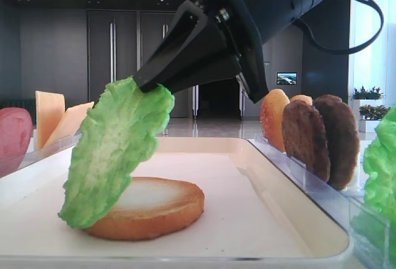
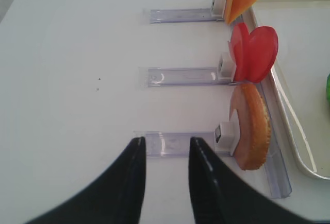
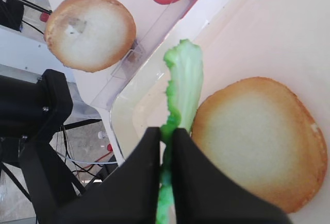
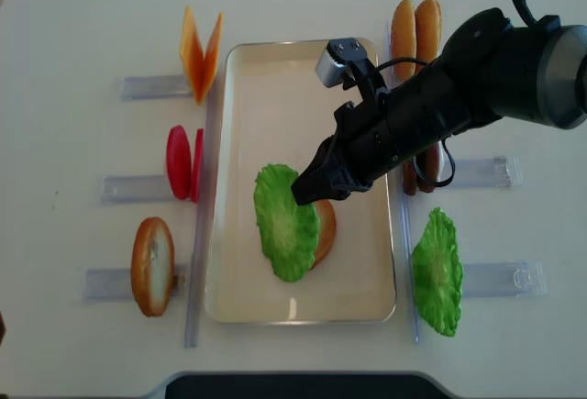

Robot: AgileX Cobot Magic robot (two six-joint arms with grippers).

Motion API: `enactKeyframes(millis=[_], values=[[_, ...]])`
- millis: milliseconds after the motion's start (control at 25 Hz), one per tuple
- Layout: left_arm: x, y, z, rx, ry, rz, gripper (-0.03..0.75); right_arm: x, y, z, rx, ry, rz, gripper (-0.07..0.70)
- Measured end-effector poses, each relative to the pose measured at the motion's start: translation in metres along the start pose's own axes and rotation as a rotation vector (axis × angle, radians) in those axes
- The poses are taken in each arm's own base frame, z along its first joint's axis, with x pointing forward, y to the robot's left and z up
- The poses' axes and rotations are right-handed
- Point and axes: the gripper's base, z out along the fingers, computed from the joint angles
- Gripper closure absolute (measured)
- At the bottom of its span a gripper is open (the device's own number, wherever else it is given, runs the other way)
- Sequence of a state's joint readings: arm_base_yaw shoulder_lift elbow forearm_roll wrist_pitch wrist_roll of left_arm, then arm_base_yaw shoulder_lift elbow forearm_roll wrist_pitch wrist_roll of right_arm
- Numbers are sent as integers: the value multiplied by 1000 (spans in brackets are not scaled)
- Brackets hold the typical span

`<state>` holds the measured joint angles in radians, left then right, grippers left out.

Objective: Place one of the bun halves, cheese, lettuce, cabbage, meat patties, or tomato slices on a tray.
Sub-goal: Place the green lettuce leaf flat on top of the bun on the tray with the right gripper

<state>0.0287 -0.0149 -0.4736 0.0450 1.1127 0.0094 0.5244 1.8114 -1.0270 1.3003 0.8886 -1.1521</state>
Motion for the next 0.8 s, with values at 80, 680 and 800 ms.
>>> enactKeyframes(millis=[80, 680, 800], values=[[0, 0, 0, 0, 0, 0, 493, 0, 0, 0, 3, -1, -1, 573], [0, 0, 0, 0, 0, 0, 496, -1, -8, 0, 78, -12, -19, 558], [0, 0, 0, 0, 0, 0, 496, 1, -9, 0, 89, 11, -34, 555]])
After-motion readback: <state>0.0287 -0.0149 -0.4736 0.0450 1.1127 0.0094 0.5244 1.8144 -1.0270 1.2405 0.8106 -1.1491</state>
